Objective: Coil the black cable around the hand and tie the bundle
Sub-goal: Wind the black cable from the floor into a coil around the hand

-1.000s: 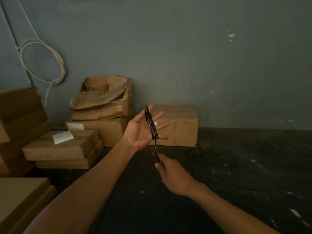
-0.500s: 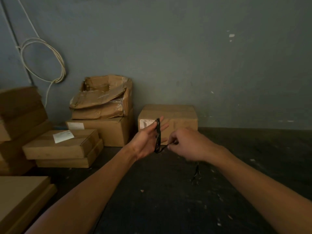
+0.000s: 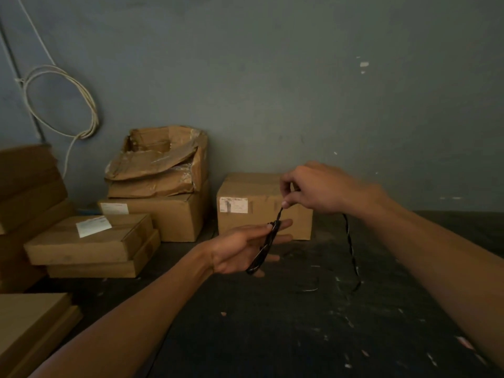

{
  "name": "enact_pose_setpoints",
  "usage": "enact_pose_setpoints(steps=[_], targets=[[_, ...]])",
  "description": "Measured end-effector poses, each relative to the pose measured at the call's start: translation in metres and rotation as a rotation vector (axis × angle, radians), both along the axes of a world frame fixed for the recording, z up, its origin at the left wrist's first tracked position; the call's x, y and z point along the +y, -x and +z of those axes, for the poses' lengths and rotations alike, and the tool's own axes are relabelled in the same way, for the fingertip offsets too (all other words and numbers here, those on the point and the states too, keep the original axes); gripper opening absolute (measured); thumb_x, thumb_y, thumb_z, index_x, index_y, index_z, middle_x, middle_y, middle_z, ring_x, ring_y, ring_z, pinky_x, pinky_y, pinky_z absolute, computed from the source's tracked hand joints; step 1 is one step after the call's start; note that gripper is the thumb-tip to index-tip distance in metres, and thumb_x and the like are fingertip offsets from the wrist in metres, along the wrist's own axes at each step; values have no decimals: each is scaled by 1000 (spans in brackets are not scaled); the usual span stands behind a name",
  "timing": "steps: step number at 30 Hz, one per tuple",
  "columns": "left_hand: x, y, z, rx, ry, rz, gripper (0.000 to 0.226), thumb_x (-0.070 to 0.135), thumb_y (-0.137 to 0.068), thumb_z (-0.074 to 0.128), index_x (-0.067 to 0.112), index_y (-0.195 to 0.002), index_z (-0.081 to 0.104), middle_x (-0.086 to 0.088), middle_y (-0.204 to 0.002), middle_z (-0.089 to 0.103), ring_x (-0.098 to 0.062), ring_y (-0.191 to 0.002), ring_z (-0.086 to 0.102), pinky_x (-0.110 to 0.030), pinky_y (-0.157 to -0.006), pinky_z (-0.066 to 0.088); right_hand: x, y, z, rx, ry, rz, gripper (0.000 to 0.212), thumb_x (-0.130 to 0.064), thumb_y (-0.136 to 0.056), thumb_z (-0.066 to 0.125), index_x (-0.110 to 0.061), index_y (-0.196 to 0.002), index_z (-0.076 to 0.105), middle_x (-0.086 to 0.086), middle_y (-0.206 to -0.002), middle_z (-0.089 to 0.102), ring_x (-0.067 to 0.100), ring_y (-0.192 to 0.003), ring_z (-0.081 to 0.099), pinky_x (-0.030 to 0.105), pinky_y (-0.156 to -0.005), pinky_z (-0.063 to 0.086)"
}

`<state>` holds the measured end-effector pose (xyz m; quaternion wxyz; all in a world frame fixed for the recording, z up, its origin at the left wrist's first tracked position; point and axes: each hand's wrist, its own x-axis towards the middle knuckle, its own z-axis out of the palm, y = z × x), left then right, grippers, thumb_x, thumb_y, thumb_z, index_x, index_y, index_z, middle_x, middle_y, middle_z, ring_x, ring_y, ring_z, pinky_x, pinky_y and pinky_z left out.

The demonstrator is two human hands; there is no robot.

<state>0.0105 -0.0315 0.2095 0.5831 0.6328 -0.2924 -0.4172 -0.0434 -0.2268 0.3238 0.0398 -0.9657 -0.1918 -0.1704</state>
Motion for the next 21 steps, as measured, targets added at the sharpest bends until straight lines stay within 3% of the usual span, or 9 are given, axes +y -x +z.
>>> enact_pose_setpoints(steps=[5,8,11,15,18,21], targets=[[6,9,9,-5,-7,-95,47,51,-95,42,49,-141,44,10,-155,39,-32,-144,30,-73,-112,7,-17,-20,-15,36,-258,102,2,-27,-87,68,-26,-89,68,-14,-75,59,12,-69,57,27,-56,38],[8,14,11,31,56,-183,49,48,-97,41,45,-145,40,7,-156,39,-35,-144,31,-74,-111,8,-33,-30,-37,182,-532,151,8,-25,-92,63,-30,-89,68,0,-87,65,9,-57,60,23,-44,50],[8,16,23,79,179,-186,53,45,-96,42,41,-148,37,0,-158,37,-38,-143,33,-74,-111,9,-39,-34,-73,266,-772,175,16,-28,-94,59,-36,-87,70,4,-72,57,3,-49,52,23,-45,51],[5,14,41,74,296,-148,50,41,-99,34,39,-149,37,-2,-158,37,-40,-141,35,-72,-110,18,-21,-31,-120,341,-1079,169,25,-26,-98,53,-37,-87,72,-11,-58,55,6,-51,50,26,-49,53],[3,10,56,67,388,-96,49,41,-99,31,39,-148,36,-2,-156,38,-44,-142,30,-71,-107,24,3,-25,-149,363,-1197,127,25,-26,-98,52,-39,-89,72,-12,-56,53,4,-50,48,29,-50,50],[4,3,74,65,486,0,47,42,-97,34,39,-143,42,0,-152,45,-44,-136,40,-74,-105,21,22,-15,-174,425,-1192,116,23,-33,-99,50,-43,-97,70,-15,-56,52,4,-54,49,26,-53,49]])
